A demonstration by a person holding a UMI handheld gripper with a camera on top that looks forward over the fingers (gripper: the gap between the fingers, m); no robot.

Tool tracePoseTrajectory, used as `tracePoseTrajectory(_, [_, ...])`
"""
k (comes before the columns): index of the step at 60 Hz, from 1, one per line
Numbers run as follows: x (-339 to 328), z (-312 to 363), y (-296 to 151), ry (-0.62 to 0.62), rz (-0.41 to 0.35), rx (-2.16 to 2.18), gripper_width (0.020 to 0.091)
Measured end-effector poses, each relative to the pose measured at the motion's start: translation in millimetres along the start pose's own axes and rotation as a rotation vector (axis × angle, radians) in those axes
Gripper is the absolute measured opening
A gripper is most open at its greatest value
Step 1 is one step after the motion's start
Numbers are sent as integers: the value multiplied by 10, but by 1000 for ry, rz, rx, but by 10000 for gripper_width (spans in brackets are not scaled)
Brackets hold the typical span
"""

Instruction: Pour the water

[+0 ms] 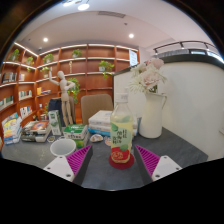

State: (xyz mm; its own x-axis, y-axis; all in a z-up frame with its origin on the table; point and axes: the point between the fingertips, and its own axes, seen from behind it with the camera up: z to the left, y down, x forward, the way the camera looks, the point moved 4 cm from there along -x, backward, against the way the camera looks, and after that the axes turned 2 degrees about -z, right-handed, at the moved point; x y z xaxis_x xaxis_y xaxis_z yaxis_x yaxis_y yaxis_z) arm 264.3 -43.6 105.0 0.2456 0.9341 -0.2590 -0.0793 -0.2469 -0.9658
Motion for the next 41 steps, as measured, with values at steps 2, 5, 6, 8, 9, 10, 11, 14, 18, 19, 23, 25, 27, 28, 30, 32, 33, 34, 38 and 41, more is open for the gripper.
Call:
tracePoseTrajectory(2, [-124,8,12,-10,5,-6,846])
tracePoseTrajectory(5, [-335,37,44,-16,17,-7,847])
tracePoseTrajectory(6, [-401,55,49,-21,17,-11,847])
tracePoseTrajectory(8, [-527,92,57,-35,16,-23,844])
tracePoseTrajectory(9, [-587,109,62,-41,17,-29,846])
tracePoseTrajectory(10, [-644,120,65,-44,18,-33,847])
tracePoseTrajectory(11, [-699,126,69,-46,21,-35,845])
tracePoseTrajectory(14, [-857,139,63,-49,24,-36,849])
tracePoseTrajectory(18, [-1039,199,26,-62,6,-25,848])
tracePoseTrajectory(19, [-1080,213,21,-66,3,-20,847])
tracePoseTrajectory(23, [-1221,255,-7,-82,-4,-18,849])
tracePoseTrajectory(25, [-1294,276,-15,-84,-8,-22,850])
tracePoseTrajectory(27, [-1342,287,-16,-84,-6,-27,848])
tracePoseTrajectory(28, [-1363,292,-13,-84,-4,-30,847])
tracePoseTrajectory(30, [-1401,304,-17,-84,-4,-38,848])
tracePoseTrajectory(32, [-1438,319,-27,-87,-9,-47,847])
tracePoseTrajectory(33, [-1455,330,-29,-90,-10,-51,849])
tracePoseTrajectory(34, [-1467,334,-21,-95,-9,-55,845])
tracePoseTrajectory(38, [-1520,362,-21,-101,-10,-64,847])
tracePoseTrajectory(41, [-1534,370,-29,-101,-12,-64,848])
